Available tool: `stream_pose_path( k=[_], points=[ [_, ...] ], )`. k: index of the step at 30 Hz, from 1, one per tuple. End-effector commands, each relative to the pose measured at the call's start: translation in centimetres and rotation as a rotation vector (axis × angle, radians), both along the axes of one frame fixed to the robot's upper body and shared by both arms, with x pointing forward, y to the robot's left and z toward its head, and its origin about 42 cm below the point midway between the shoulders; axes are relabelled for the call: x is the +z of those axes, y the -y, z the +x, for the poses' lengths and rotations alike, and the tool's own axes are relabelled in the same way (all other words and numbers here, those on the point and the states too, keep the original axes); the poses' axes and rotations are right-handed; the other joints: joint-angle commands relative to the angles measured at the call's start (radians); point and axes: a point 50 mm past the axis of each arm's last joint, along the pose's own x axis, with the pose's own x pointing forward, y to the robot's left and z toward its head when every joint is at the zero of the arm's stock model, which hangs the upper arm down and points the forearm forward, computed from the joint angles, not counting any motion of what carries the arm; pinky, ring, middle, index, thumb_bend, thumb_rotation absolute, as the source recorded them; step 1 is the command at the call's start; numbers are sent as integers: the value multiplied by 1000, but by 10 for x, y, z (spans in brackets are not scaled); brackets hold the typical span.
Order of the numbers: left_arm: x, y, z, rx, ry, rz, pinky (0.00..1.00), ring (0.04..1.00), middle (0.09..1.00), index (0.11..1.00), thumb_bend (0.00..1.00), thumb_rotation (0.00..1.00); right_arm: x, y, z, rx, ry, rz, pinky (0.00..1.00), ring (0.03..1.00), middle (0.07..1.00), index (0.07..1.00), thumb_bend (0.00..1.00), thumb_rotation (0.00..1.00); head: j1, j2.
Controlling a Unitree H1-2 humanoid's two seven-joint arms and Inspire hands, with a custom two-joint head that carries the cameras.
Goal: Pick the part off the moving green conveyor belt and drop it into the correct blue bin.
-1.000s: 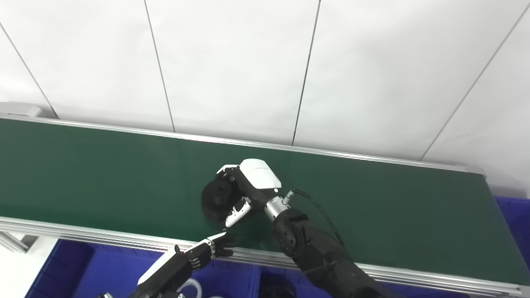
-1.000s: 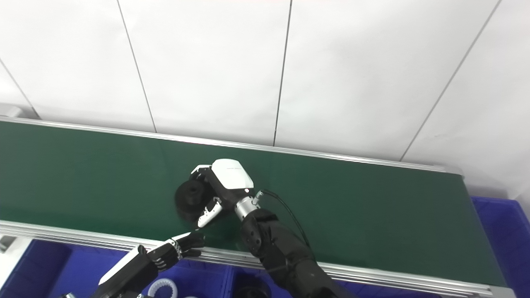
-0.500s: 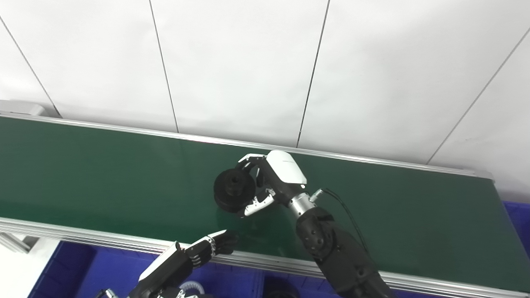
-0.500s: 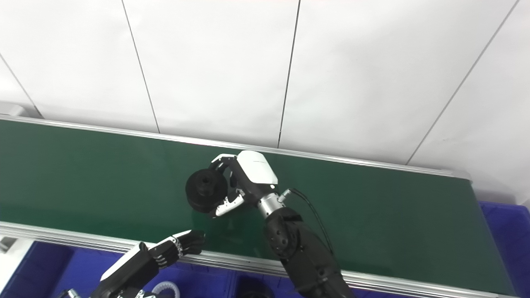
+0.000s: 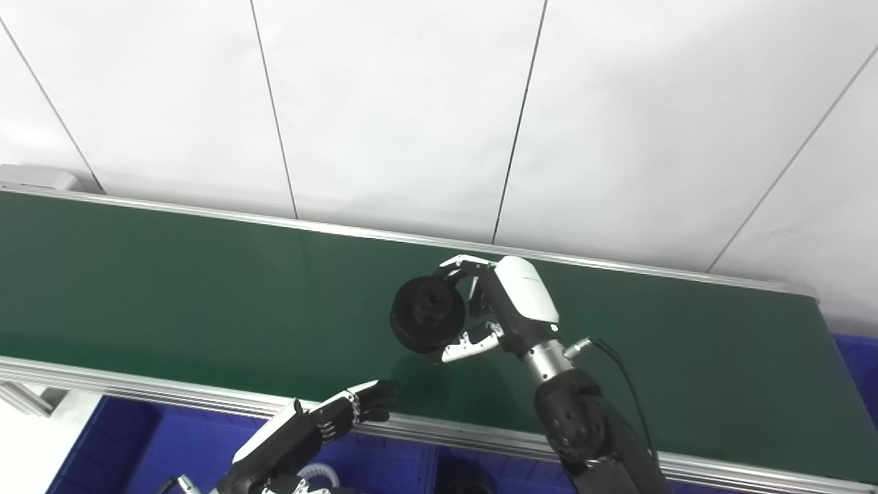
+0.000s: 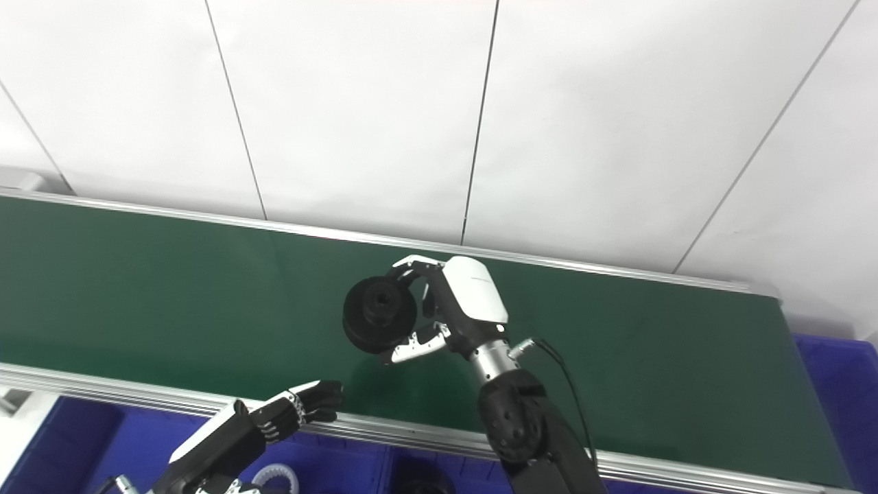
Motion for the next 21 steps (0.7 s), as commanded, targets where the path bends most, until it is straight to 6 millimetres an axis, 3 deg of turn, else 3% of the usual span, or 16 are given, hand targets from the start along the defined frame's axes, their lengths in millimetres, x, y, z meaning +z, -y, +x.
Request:
stream_pose_path(
  k=[1,11,19,21],
  points=[
    [6,-1,4,-3,53,-7,860,906,923,902,540,476,20,7,-2,-11,46,37,170,216,315,485,523,107,-4,0],
    [7,-2,11,-14,60,-12,874,915,927,909,525,495,14,63,-77,-43,-1,69,193,242,338,485,521,123,-35,18],
    [11,-2,16,-20,78,-9,900,930,934,921,501,522,-13,89,-137,-46,-111,49,215,267,365,486,520,123,-53,40],
    [13,0,18,-22,86,-5,905,934,939,928,504,571,-22,94,-152,-47,-150,20,181,233,331,485,521,123,-54,50]
  ],
)
